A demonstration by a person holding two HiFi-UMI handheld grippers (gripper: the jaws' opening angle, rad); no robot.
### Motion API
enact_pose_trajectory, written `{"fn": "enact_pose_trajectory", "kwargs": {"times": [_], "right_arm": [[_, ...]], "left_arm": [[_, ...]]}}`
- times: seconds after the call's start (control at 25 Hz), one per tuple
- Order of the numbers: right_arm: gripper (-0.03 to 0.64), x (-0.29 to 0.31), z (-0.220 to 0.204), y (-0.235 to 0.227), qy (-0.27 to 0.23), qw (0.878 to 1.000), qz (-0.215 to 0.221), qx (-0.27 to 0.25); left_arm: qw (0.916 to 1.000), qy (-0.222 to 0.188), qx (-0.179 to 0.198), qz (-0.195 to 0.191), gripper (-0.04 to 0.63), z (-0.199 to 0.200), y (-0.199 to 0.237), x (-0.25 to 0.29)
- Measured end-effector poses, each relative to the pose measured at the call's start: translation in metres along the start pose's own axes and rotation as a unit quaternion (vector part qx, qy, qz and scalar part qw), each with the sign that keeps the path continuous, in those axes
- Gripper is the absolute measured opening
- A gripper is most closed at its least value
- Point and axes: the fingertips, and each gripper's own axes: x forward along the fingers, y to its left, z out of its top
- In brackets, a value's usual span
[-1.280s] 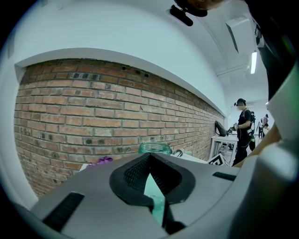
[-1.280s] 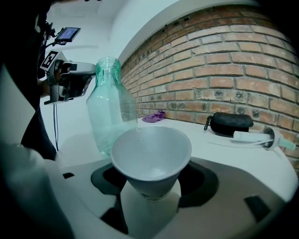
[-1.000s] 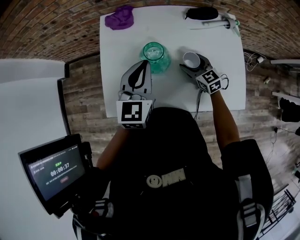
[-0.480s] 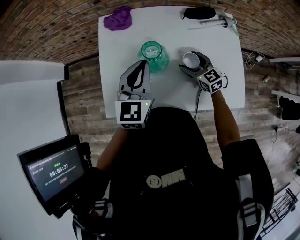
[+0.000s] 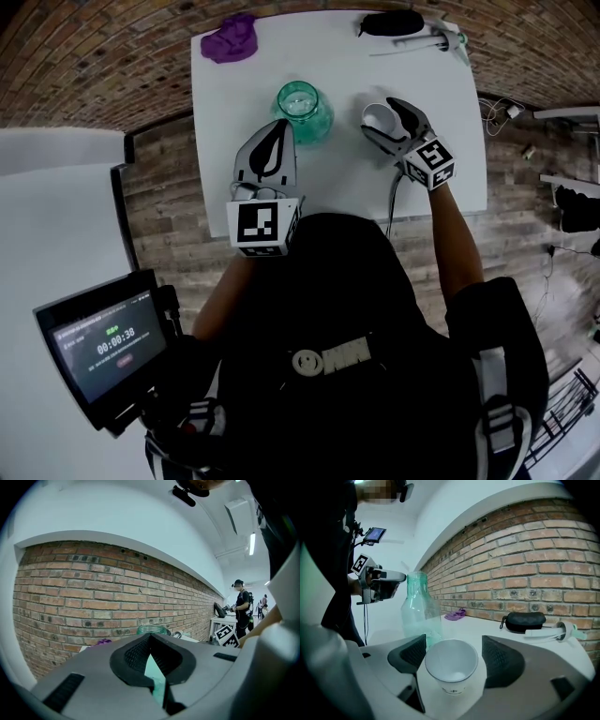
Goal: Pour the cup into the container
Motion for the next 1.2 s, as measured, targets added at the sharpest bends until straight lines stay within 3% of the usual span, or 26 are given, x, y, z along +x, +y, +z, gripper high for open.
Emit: {"fn": "enact_pose_trajectory", "kwargs": {"times": [0.4, 0.52, 0.64, 1.2], "right_arm": [[0.35, -0.047, 0.07, 0.018, -0.085, 0.995, -0.034, -0.026], [0.214, -0.063, 0.094, 0.026, -0.115, 0.99, -0.064, -0.047], [0.01, -0.078, 0.116, 0.031, -0.141, 0.983, -0.098, -0.058], [0.006, -0.125, 0.104, 0.104, -0.146, 0.988, -0.016, -0.057]], "left_arm": [[0.9999, -0.002, -0.012, 0.0, -0.002, -0.001, 0.0, -0.005], [0.9999, 0.001, -0.016, 0.0, -0.002, -0.007, -0.002, -0.004], [0.9998, 0.008, -0.016, -0.001, -0.002, -0.011, -0.005, -0.006], [0.9997, 0.016, -0.015, 0.007, -0.002, -0.025, -0.082, -0.038]]}}
